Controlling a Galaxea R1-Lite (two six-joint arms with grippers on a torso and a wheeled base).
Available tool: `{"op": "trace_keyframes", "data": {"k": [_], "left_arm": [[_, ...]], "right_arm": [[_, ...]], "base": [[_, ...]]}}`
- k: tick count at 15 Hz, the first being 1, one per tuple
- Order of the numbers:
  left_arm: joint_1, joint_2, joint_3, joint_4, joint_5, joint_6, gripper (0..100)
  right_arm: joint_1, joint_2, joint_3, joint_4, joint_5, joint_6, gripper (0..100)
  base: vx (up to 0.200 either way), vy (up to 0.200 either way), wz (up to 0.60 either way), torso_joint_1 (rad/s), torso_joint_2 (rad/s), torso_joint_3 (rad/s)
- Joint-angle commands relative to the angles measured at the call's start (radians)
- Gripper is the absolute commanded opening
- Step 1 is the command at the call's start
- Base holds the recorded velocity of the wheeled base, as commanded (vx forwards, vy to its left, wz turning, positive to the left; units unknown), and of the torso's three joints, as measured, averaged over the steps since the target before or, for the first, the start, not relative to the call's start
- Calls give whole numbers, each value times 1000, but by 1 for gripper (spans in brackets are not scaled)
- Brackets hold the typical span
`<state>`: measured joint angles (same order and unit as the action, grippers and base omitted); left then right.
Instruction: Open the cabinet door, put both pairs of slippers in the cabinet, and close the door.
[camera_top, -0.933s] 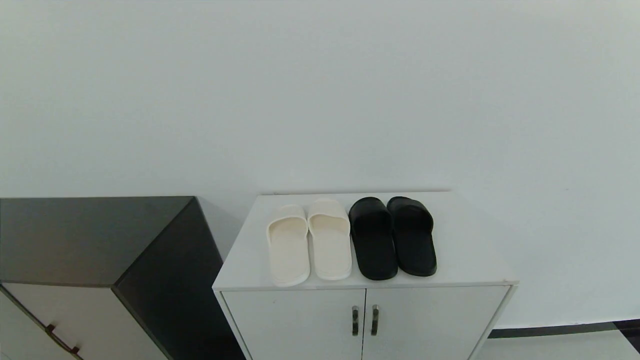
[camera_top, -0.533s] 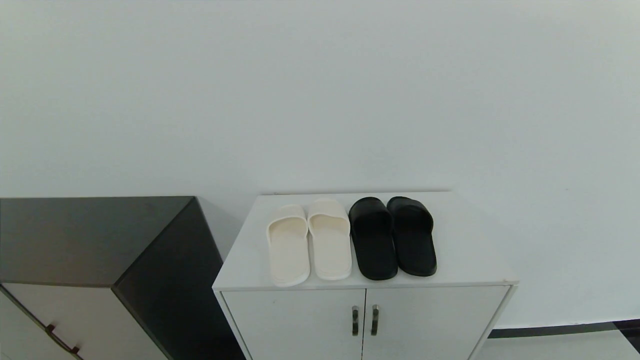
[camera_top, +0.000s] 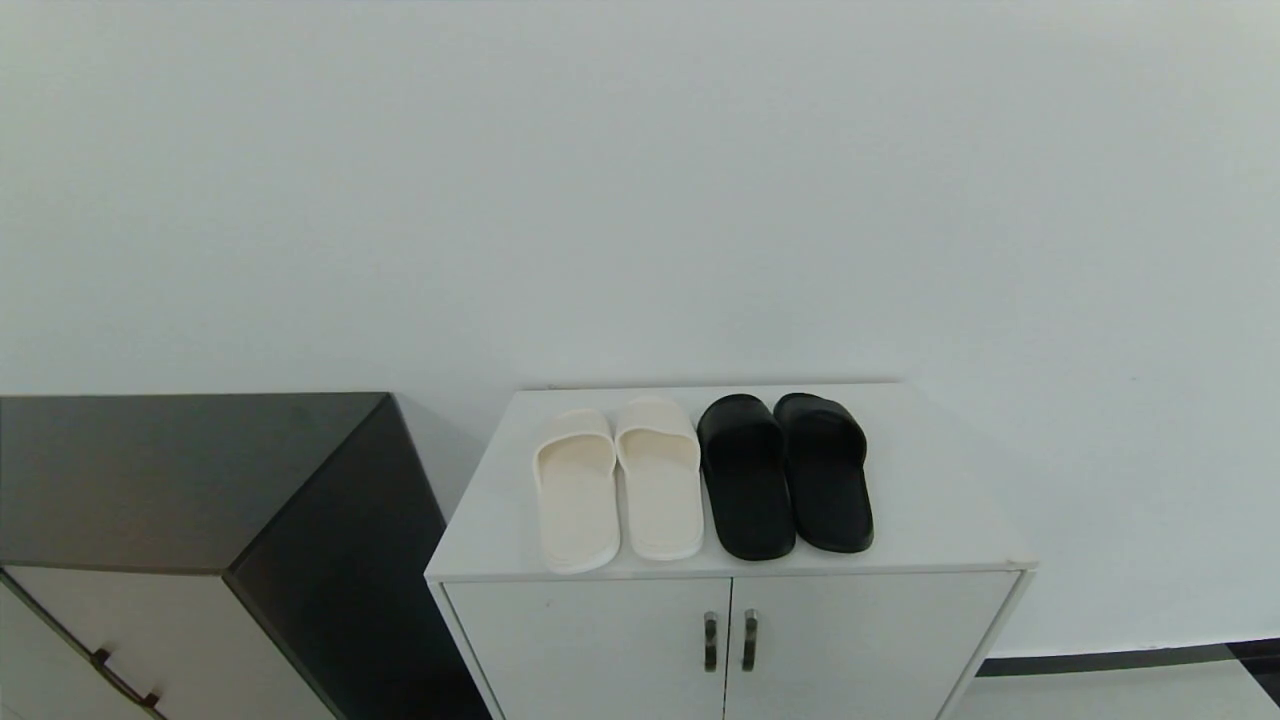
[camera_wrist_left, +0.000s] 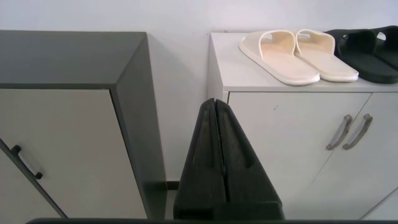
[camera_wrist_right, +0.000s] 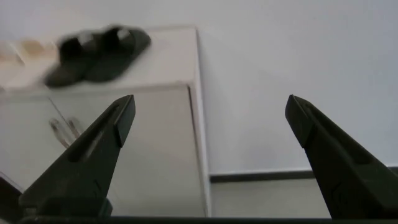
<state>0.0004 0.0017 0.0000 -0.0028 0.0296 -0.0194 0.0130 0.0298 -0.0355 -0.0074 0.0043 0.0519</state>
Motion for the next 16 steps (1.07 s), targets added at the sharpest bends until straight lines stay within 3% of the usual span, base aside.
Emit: {"op": "trace_keyframes", "data": {"k": [1, 2, 3, 4, 6, 9, 10, 15, 16], "left_arm": [[1, 0, 0, 0, 0, -1, 0], [1, 0, 0, 0, 0, -1, 0], [0, 0, 0, 1, 0, -1, 0], [1, 0, 0, 0, 0, -1, 0], [1, 0, 0, 1, -2, 1, 0], [0, 0, 0, 0, -2, -1, 0], [1, 0, 0, 1, -2, -1, 0], [0, 0, 0, 1, -2, -1, 0], [0, 0, 0, 1, -2, -1, 0]], "right_arm": [[35, 314, -317, 15, 48, 209, 100], [45, 433, -300, 30, 158, 71, 100], [55, 578, -294, 14, 226, 40, 100], [97, 703, -308, -31, 258, 37, 100], [271, 960, -348, -220, 215, 69, 100], [610, 1227, -440, -463, -168, 213, 100], [665, 1286, -481, -496, -245, 221, 100], [779, 1579, -728, -523, -543, 224, 100], [785, 1602, -742, -523, -561, 227, 100]], "base": [[0, 0, 0, 0, 0, 0], [0, 0, 0, 0, 0, 0], [0, 0, 0, 0, 0, 0], [0, 0, 0, 0, 0, 0], [0, 0, 0, 0, 0, 0], [0, 0, 0, 0, 0, 0], [0, 0, 0, 0, 0, 0], [0, 0, 0, 0, 0, 0], [0, 0, 0, 0, 0, 0]]}}
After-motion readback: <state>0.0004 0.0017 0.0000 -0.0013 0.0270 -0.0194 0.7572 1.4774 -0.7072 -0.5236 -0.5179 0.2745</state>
